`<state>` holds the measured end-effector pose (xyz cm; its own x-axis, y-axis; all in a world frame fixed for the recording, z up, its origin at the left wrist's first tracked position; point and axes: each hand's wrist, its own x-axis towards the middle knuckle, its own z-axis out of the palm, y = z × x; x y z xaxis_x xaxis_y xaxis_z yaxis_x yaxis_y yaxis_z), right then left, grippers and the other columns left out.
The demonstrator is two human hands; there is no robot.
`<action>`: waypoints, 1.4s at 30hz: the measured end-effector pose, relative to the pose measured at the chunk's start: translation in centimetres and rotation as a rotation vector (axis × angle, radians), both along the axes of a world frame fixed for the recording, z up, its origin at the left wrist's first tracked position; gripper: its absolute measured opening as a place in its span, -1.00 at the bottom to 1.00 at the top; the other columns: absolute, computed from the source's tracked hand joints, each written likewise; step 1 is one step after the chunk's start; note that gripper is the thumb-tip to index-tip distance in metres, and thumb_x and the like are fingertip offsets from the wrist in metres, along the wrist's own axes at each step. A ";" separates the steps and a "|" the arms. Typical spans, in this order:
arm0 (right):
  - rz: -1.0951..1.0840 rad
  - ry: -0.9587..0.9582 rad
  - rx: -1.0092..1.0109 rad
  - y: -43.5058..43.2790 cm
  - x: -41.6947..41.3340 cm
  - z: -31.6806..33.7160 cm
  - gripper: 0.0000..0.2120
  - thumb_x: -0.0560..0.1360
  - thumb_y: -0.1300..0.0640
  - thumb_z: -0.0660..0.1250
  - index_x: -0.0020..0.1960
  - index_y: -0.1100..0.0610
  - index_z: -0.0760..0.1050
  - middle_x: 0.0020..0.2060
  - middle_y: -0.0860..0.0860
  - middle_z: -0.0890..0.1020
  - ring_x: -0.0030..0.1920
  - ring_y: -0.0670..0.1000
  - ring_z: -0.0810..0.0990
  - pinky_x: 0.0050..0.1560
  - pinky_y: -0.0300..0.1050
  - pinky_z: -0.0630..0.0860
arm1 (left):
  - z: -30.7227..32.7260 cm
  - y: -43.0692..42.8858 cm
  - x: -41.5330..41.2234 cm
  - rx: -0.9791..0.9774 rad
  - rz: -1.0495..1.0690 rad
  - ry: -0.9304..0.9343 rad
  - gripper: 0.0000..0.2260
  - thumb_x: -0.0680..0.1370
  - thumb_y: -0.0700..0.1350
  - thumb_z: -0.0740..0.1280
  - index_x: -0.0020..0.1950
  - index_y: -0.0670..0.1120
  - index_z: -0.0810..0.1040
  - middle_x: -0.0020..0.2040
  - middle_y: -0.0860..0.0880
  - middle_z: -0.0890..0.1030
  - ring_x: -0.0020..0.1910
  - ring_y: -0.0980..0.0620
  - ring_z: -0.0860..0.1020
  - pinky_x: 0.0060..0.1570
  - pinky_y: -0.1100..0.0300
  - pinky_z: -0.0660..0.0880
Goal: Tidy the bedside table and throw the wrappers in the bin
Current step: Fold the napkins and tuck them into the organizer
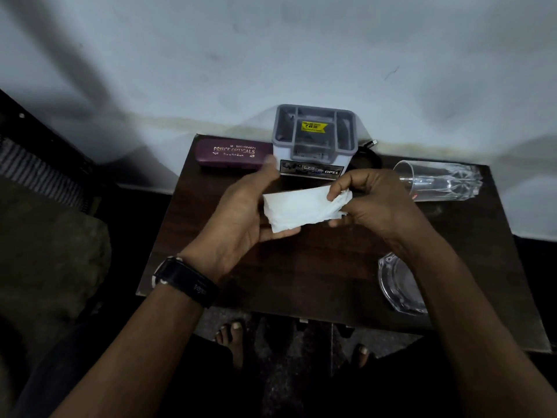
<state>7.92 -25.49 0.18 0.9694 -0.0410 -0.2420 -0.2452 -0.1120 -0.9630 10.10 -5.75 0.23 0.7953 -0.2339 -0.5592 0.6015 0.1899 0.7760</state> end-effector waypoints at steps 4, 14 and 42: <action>0.038 -0.016 -0.065 0.2 0.0 -0.1 -0.55 0.42 0.64 0.26 -0.23 0.12 0.64 -0.13 0.06 0.71 -0.25 -0.08 0.72 -0.34 -0.27 0.62 | -1.0 -0.2 -0.6 0.096 -0.043 -0.092 -0.68 0.49 -0.28 0.53 0.22 -0.11 0.61 0.19 -0.16 0.70 -0.14 0.02 0.76 -0.26 0.14 0.67; 0.005 0.130 0.207 0.3 0.0 -0.2 -0.52 0.40 0.27 0.54 0.29 0.21 0.55 0.08 0.17 0.72 0.03 0.12 0.76 -0.11 -0.11 0.71 | -1.2 -0.3 -0.4 0.097 0.028 -0.187 -0.72 0.52 -0.30 0.51 0.19 -0.10 0.63 0.16 -0.15 0.70 -0.13 0.03 0.74 -0.25 0.17 0.67; -0.512 -0.462 -0.646 -3.7 7.0 5.5 -0.73 0.41 0.10 0.42 0.10 0.07 0.65 -0.14 -0.04 0.71 -0.27 -0.09 0.73 -0.22 0.01 0.71 | -0.8 -1.3 0.0 0.161 -0.004 -0.208 -0.75 0.57 -0.16 0.50 0.22 -0.05 0.59 0.05 -0.05 0.77 -0.03 -0.03 0.77 -0.10 0.13 0.68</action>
